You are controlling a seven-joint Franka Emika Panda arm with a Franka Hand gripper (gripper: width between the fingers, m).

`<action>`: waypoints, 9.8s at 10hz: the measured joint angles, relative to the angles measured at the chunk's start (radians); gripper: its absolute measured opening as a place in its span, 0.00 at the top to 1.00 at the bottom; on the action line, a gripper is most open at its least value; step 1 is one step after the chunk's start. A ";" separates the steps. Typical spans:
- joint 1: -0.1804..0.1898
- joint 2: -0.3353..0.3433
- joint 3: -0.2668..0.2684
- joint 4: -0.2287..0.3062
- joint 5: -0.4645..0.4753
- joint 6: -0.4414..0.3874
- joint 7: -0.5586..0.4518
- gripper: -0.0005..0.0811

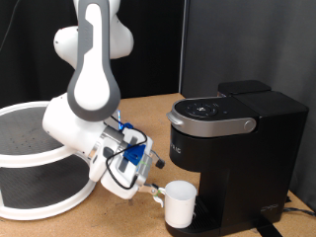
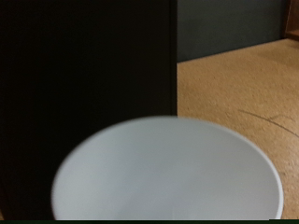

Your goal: Make a cup of coffee with the keurig machine

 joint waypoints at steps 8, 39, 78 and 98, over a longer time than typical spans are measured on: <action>-0.070 -0.249 -0.075 -0.103 -0.314 -0.085 0.236 0.00; -0.069 -0.600 0.182 0.205 -0.766 -0.147 0.495 0.00; -0.069 -0.345 0.426 0.278 -1.590 0.156 0.920 0.88; -0.079 -0.107 0.433 0.610 -1.589 -0.371 0.946 0.99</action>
